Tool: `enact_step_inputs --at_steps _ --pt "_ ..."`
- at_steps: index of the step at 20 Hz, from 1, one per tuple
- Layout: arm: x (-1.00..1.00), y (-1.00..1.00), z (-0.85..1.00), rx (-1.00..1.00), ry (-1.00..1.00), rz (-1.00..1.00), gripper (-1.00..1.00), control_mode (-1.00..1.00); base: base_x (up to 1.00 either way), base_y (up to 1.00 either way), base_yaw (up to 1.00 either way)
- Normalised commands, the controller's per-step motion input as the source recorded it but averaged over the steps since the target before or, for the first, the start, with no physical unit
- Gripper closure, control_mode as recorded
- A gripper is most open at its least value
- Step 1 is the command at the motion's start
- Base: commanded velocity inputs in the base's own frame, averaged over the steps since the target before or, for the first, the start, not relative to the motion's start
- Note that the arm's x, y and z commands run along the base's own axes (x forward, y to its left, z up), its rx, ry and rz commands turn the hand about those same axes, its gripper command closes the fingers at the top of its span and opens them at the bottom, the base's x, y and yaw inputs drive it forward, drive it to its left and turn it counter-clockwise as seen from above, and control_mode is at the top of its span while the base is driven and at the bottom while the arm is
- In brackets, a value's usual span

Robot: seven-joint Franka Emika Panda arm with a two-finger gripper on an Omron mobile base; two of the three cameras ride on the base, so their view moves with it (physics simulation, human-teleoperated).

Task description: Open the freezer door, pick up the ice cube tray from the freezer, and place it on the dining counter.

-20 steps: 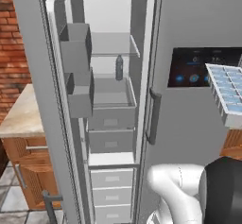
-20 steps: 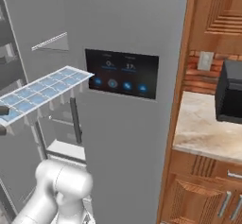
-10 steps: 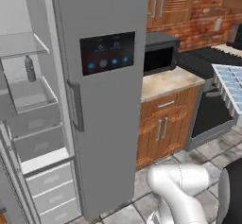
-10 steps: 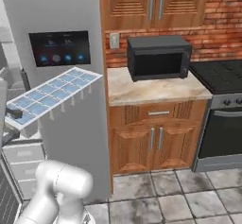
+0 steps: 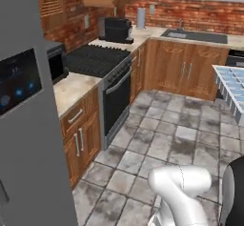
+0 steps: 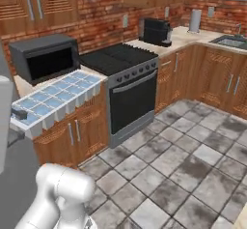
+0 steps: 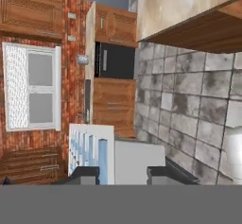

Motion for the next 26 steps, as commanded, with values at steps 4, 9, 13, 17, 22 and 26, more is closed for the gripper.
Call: enact_step_inputs --at_steps 4,9,13,17,22,26 --pt "0.0 0.0 0.0 0.0 0.0 0.0 1.0 1.0 0.0 0.0 -1.0" --pt "0.0 0.0 0.0 0.0 0.0 0.0 1.0 1.0 0.03 0.16 -0.98" --pt "0.0 0.0 0.0 0.0 0.0 0.0 1.0 1.0 0.25 0.39 -0.89" --pt "0.0 0.0 0.0 0.0 0.0 0.0 1.0 1.0 0.51 0.74 -0.73" --pt "0.0 0.0 0.0 0.0 0.0 0.0 1.0 1.0 0.65 0.95 -0.62" --pt "0.0 0.0 0.0 0.0 0.0 0.0 1.0 1.0 0.8 0.79 -0.54"
